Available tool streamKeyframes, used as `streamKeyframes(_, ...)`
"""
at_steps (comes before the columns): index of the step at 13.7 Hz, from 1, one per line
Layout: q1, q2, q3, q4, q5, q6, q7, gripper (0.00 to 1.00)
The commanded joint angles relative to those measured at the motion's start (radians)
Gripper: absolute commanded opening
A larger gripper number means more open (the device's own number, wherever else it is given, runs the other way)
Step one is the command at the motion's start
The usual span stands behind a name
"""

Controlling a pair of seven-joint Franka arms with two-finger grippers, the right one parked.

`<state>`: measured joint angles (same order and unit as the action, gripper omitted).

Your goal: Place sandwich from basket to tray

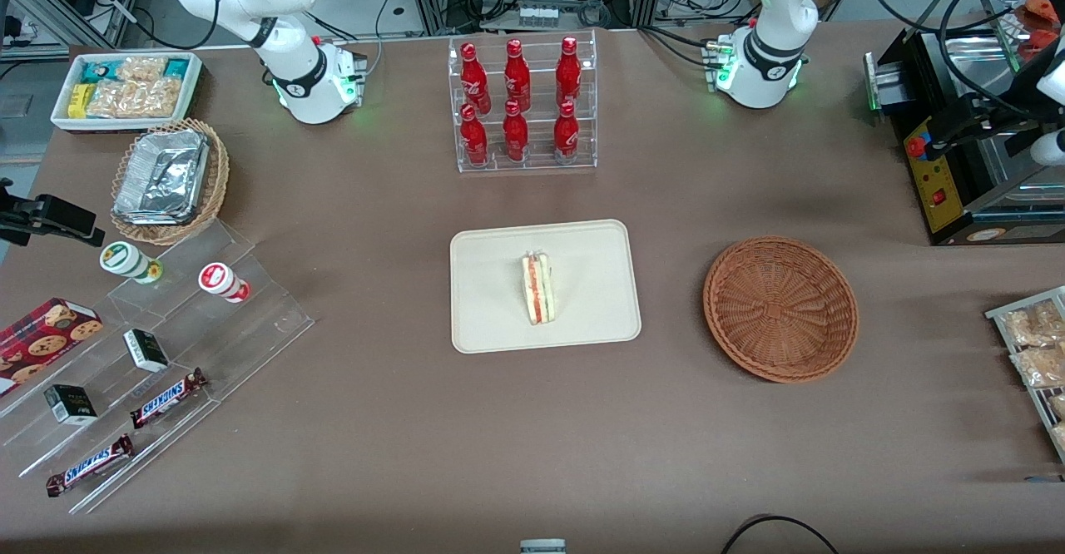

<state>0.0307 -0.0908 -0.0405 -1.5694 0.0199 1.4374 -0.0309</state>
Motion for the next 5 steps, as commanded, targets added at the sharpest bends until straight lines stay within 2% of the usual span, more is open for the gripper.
streamKeyframes(1,-0.014,-0.004,0.014,0.008,-0.002,-0.006,0.025,1.0)
streamKeyframes(5,-0.008,0.01,0.014,0.02,0.006,-0.006,0.022,1.0)
